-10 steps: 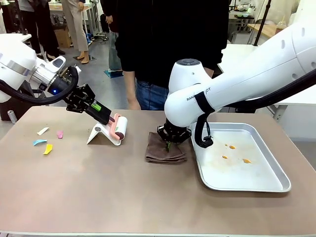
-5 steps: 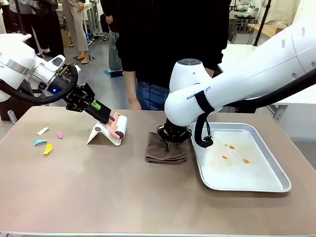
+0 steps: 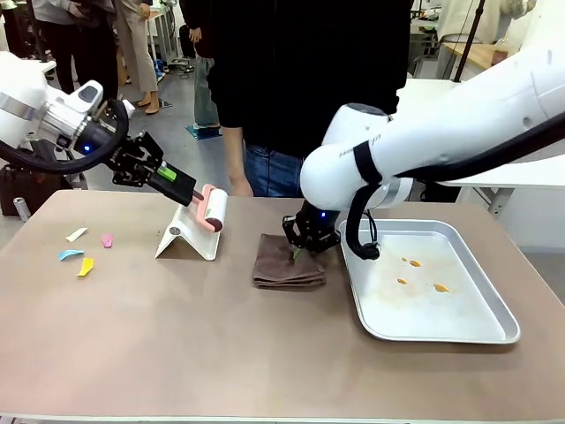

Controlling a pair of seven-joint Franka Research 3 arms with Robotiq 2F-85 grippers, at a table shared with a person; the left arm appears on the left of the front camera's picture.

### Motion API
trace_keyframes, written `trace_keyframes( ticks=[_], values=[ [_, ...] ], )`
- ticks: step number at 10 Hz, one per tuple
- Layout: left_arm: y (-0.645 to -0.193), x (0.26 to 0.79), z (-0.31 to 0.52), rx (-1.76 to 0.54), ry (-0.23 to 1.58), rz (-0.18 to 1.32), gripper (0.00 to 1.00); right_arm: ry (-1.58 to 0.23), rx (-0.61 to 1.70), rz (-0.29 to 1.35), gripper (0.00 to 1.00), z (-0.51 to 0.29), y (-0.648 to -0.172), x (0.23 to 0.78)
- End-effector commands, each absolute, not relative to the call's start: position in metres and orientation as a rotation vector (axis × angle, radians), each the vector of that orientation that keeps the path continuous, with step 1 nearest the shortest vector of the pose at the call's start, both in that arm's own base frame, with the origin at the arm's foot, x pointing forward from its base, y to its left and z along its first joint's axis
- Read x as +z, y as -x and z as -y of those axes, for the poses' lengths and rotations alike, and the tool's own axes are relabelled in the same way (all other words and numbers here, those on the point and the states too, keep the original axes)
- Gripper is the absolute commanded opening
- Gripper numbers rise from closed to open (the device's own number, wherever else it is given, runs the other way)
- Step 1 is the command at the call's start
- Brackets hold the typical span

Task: Clean the surface of the table.
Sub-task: Hold the Lint Roller with your left hand and the towel with your right hand.

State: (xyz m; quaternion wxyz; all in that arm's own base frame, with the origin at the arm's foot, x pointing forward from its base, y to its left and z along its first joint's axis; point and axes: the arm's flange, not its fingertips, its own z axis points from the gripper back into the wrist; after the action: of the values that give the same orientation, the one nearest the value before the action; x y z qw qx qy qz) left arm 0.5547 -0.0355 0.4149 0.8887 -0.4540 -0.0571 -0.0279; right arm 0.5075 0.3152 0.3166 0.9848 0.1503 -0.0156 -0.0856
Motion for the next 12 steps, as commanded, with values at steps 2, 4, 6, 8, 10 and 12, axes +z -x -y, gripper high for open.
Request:
trace_keyframes(
  ticks=[2,4,6,8,10,12],
  values=[
    [-0.523,0.435,0.014,-0.067,1.094,0.152,0.00,-0.710,-0.126,0.032,0.00,-0.250,-0.482,0.348],
    [-0.508,0.447,-0.006,-0.111,1.192,0.061,0.00,-0.962,-0.048,-0.005,0.00,-0.216,-0.469,0.360],
    [-0.487,0.456,-0.031,-0.147,1.216,0.045,0.00,-1.167,0.063,-0.011,0.00,-0.169,-0.452,0.365],
    [-0.467,0.462,-0.068,-0.164,1.312,0.031,0.00,-1.295,0.124,-0.015,0.00,-0.113,-0.431,0.373],
    [-0.460,0.462,-0.115,-0.078,1.352,0.039,0.00,-1.365,0.141,0.031,0.00,-0.052,-0.406,0.387],
    [-0.463,0.444,-0.180,-0.043,1.445,0.043,0.00,-1.402,0.121,0.095,0.00,0.010,-0.377,0.405]
  ],
)
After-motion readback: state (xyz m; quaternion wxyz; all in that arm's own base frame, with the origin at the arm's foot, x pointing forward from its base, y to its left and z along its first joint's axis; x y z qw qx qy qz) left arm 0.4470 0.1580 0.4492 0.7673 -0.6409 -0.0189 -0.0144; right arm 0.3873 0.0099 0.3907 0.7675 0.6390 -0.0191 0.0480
